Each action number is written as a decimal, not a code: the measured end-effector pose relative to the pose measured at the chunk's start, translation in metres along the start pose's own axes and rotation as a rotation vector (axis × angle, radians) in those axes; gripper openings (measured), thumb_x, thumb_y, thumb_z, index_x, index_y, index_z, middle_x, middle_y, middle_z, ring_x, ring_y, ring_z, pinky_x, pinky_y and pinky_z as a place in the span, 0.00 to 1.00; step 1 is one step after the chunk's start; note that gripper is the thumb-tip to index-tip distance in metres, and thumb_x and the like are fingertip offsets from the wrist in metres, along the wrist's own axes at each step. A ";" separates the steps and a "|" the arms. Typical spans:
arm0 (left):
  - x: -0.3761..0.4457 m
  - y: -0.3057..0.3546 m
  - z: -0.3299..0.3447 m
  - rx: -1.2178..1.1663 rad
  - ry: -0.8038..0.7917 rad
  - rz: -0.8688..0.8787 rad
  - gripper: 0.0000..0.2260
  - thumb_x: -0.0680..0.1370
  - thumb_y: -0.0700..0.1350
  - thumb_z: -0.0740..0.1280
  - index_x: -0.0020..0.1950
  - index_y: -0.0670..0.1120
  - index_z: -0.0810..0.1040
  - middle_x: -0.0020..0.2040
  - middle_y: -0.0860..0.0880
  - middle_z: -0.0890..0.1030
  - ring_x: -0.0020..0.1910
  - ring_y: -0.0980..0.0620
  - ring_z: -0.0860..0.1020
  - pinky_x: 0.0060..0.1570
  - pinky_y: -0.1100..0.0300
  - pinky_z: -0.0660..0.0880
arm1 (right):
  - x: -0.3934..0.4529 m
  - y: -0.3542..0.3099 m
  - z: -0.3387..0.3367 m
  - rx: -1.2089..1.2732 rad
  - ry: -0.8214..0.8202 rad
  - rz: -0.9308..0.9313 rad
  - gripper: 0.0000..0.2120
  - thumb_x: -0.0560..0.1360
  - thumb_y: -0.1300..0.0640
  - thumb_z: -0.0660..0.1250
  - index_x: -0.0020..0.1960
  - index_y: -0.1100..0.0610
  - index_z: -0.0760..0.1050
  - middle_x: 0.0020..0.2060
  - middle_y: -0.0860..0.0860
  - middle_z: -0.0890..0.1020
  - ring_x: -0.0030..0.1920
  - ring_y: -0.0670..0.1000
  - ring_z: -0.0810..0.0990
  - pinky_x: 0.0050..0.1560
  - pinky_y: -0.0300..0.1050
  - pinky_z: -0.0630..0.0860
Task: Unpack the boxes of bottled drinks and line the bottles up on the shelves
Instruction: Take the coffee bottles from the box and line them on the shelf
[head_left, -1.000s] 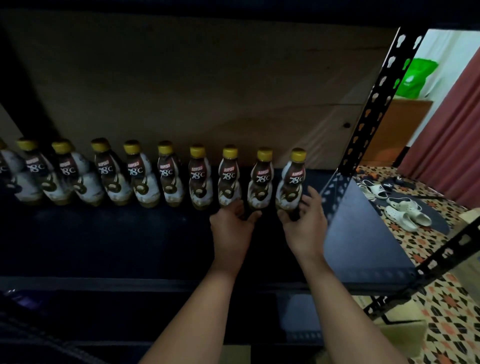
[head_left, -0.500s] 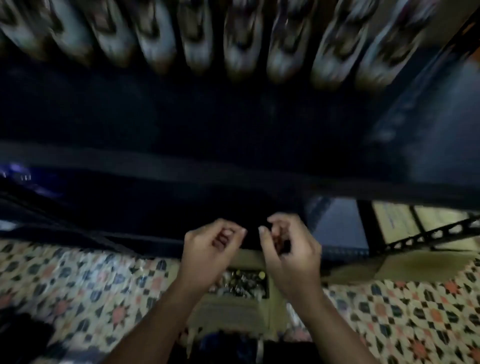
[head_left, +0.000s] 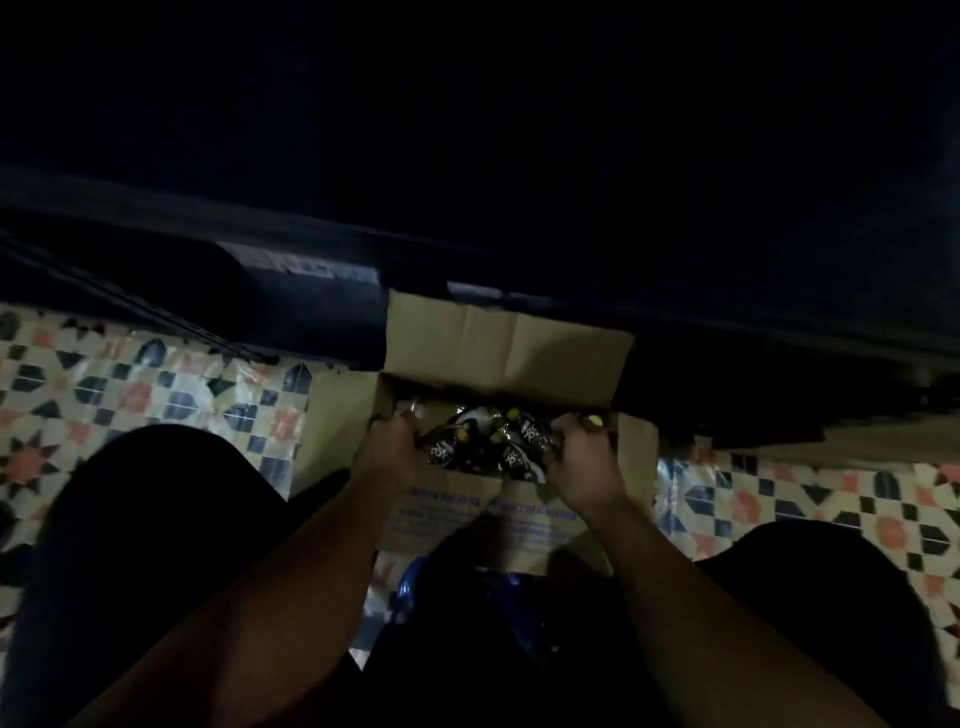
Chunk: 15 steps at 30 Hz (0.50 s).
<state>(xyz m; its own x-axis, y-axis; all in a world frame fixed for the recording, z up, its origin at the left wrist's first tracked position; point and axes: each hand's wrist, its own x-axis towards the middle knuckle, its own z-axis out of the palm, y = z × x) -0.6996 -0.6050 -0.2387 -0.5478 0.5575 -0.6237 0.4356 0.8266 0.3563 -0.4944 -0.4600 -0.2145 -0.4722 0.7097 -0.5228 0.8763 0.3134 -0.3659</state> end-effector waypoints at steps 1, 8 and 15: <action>0.019 -0.010 0.018 0.008 -0.025 -0.002 0.14 0.77 0.48 0.72 0.61 0.46 0.81 0.53 0.40 0.84 0.53 0.39 0.83 0.50 0.48 0.81 | 0.013 0.013 0.018 -0.055 0.009 0.005 0.19 0.75 0.57 0.70 0.65 0.56 0.74 0.61 0.57 0.78 0.64 0.60 0.73 0.64 0.50 0.69; 0.078 -0.025 0.063 0.184 -0.192 0.034 0.19 0.75 0.50 0.77 0.58 0.41 0.76 0.57 0.40 0.80 0.56 0.39 0.79 0.52 0.49 0.77 | 0.036 0.051 0.057 -0.455 0.157 -0.089 0.34 0.68 0.57 0.73 0.72 0.54 0.68 0.70 0.59 0.69 0.74 0.63 0.58 0.75 0.56 0.56; 0.108 -0.026 0.081 0.261 -0.310 0.065 0.26 0.77 0.49 0.74 0.72 0.43 0.73 0.69 0.40 0.77 0.66 0.40 0.76 0.65 0.47 0.75 | 0.047 0.048 0.057 -0.596 0.108 -0.049 0.35 0.67 0.57 0.76 0.71 0.54 0.68 0.68 0.58 0.70 0.71 0.64 0.60 0.69 0.54 0.62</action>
<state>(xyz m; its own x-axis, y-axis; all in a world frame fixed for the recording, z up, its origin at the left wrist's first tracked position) -0.7127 -0.5724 -0.3716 -0.2894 0.5257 -0.7999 0.6505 0.7211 0.2385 -0.4800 -0.4478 -0.3008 -0.5284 0.7357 -0.4237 0.7713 0.6246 0.1226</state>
